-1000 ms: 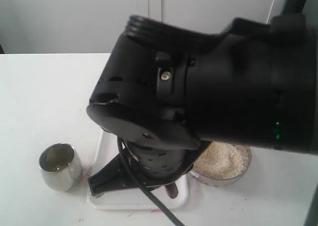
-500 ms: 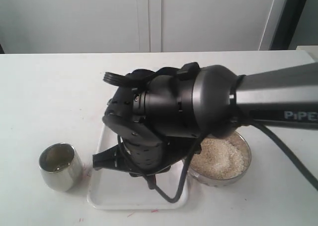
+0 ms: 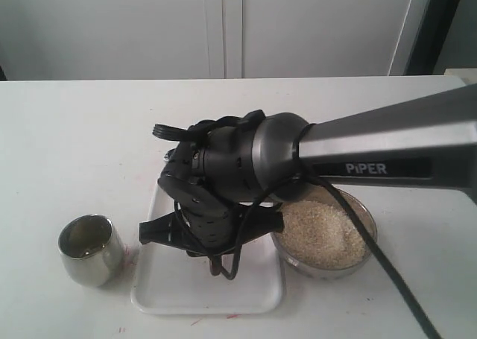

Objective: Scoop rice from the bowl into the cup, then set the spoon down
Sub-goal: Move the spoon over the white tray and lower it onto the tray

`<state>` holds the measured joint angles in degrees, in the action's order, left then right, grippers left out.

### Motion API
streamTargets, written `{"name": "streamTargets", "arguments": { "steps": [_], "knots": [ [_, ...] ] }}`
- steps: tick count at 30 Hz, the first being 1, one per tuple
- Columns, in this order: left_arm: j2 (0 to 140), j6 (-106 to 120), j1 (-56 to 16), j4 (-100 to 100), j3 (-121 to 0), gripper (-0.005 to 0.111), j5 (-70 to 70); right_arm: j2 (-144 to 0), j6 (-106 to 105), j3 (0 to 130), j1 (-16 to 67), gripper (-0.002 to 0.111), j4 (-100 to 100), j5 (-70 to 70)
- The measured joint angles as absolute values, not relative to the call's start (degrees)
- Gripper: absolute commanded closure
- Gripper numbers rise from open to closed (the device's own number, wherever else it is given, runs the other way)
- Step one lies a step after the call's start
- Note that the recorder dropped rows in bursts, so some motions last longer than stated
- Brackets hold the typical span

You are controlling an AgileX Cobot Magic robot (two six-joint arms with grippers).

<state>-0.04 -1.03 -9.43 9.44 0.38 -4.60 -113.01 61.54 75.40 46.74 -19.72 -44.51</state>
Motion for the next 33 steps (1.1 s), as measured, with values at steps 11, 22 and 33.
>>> {"name": "streamTargets", "arguments": {
  "steps": [11,22,33],
  "knots": [
    [0.0,-1.0,-9.4,9.4,0.4,0.092,-4.6,-113.8,61.5,75.8,46.7,0.108,-19.3,-45.7],
    [0.0,-1.0,-9.4,9.4,0.4,0.092,-4.6,-114.6,61.5,75.8,46.7,0.108,-19.1,-47.4],
    [0.0,-1.0,-9.4,9.4,0.4,0.092,-4.6,-114.6,61.5,75.8,46.7,0.108,-19.3,-45.6]
  ]
}}
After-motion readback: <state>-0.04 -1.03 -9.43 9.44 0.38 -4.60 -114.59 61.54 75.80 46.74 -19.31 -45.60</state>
